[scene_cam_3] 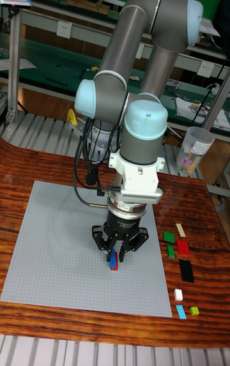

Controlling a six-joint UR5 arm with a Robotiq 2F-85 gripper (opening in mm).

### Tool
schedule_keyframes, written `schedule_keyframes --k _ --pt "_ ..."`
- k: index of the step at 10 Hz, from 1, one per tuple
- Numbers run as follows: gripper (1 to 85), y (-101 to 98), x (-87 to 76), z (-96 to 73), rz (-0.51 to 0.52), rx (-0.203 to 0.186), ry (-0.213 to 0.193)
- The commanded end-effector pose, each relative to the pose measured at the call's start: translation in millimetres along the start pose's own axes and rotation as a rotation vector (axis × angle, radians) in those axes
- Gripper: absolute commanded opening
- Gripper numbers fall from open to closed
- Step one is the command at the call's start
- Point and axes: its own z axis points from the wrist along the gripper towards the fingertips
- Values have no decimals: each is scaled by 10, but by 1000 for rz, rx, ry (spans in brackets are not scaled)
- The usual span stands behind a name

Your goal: Build with small Lego blocks

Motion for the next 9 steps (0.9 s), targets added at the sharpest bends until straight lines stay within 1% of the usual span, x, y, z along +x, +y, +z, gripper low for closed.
schedule_keyframes --k 1,9 --pt "333 15 -11 -11 -4 -14 -5" --pt "343 49 -32 -27 10 -8 -3"
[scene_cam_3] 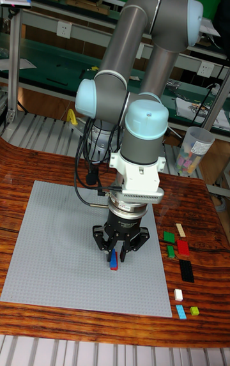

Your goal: Build with small Lego blocks

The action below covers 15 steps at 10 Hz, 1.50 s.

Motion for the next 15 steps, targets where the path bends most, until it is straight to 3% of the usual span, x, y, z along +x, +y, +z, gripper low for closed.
schedule_keyframes --k 1,15 --pt "343 26 -27 -14 14 -8 -5" --pt "333 3 -41 -122 9 2 10"
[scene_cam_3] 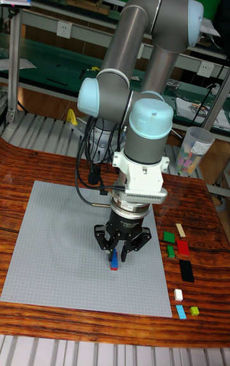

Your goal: Build with small Lego blocks

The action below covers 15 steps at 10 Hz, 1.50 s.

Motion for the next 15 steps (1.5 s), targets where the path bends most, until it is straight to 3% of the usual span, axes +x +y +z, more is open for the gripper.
schedule_keyframes --k 1,5,6,7,10,13,15 --pt "333 -19 -1 -75 -6 -10 3" --pt "293 -46 62 -213 -41 -25 11" --pt "213 -23 96 -214 -21 -34 24" --pt "13 13 92 -216 -3 -47 23" --pt "13 -120 76 -212 -5 4 17" --pt "13 -240 59 -204 -29 9 14" --pt "13 -286 72 -110 -51 -17 -8"
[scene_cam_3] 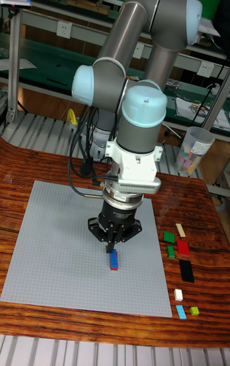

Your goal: Build with small Lego blocks

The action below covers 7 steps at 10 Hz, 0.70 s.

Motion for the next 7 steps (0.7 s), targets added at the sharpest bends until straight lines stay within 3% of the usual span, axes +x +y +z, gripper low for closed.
schedule_keyframes --k 1,3,7 --pt "13 -102 -8 66 -27 -13 -28" --pt "13 -154 -2 67 -36 7 -25" --pt "13 -158 51 126 -22 4 -33"
